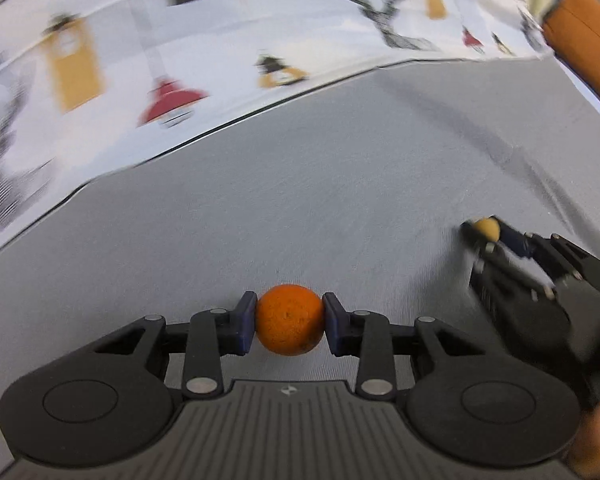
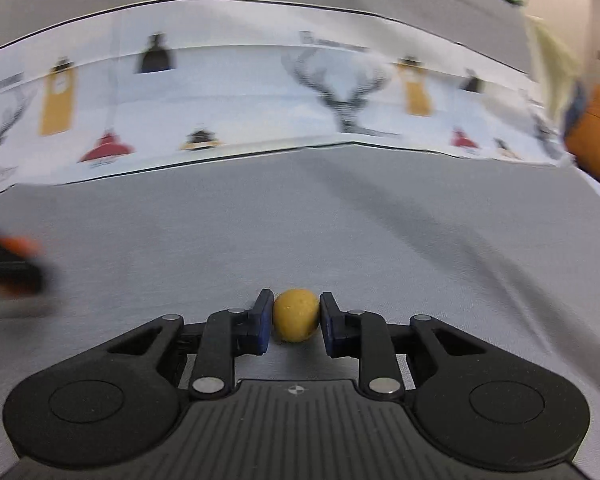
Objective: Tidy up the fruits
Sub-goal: 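Grasp the last mandarin with the left tool while the right tool grasps the yellow fruit, then carry the mandarin and yellow fruit over the plate and open both tools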
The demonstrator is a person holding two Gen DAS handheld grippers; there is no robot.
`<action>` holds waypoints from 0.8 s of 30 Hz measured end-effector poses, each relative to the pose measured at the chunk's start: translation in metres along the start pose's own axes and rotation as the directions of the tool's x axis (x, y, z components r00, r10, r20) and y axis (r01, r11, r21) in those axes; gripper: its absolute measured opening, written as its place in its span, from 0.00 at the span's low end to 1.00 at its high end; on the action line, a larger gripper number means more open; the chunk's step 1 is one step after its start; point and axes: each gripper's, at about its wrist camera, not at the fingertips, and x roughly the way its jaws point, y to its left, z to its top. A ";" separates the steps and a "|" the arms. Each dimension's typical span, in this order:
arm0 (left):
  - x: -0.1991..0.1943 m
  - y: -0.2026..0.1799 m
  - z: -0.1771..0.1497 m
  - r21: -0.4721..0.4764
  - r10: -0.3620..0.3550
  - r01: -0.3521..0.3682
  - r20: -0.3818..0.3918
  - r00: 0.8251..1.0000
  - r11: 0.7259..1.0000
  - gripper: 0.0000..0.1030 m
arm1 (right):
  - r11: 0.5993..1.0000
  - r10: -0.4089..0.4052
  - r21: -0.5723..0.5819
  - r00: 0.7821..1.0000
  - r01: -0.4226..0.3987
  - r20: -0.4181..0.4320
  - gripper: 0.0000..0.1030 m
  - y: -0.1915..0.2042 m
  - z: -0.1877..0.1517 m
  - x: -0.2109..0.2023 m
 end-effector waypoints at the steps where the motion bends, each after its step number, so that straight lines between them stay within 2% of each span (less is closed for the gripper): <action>1: -0.015 0.003 -0.009 -0.015 0.020 -0.021 -0.005 1.000 1.000 0.37 | 1.000 -0.028 0.007 1.000 0.028 -0.007 0.25 -0.003 -0.002 -0.001; 4: -0.066 0.013 -0.038 -0.043 0.098 -0.099 -0.021 0.995 0.994 0.37 | 0.997 -0.080 0.015 0.996 0.081 -0.049 0.25 -0.010 -0.004 -0.015; 6: -0.103 0.021 -0.059 -0.066 0.135 -0.135 -0.015 0.991 0.989 0.37 | 0.998 -0.056 0.026 0.998 0.057 -0.025 0.25 -0.008 0.002 -0.045; 8: -0.138 0.029 -0.082 -0.091 0.159 -0.159 -0.009 0.987 0.983 0.37 | 1.000 0.001 0.015 1.000 -0.001 -0.001 0.25 -0.001 0.007 -0.085; 11: -0.185 0.037 -0.116 -0.123 0.204 -0.204 -0.012 0.979 0.971 0.37 | 0.985 0.171 -0.001 0.985 -0.171 0.030 0.25 0.009 0.007 -0.161; 13: -0.215 0.042 -0.141 -0.147 0.231 -0.230 -0.015 0.973 0.962 0.37 | 0.959 0.284 -0.037 0.958 -0.282 0.038 0.25 0.017 0.001 -0.214; 15: -0.241 0.049 -0.165 -0.175 0.244 -0.242 -0.010 0.970 0.954 0.37 | 0.929 0.365 -0.081 0.930 -0.361 0.037 0.25 0.029 -0.003 -0.258; 18: -0.276 0.057 -0.202 -0.222 0.265 -0.259 -0.003 0.964 0.940 0.37 | 0.880 0.462 -0.141 0.886 -0.453 0.032 0.25 0.053 -0.013 -0.323; 22: -0.316 0.060 -0.252 -0.264 0.289 -0.278 0.005 0.957 0.924 0.37 | 0.804 0.573 -0.196 0.820 -0.562 -0.001 0.25 0.079 -0.021 -0.387; 24: -0.332 0.059 -0.275 -0.282 0.303 -0.287 0.016 0.953 0.916 0.37 | 0.768 0.609 -0.244 0.793 -0.592 -0.012 0.25 0.093 -0.025 -0.413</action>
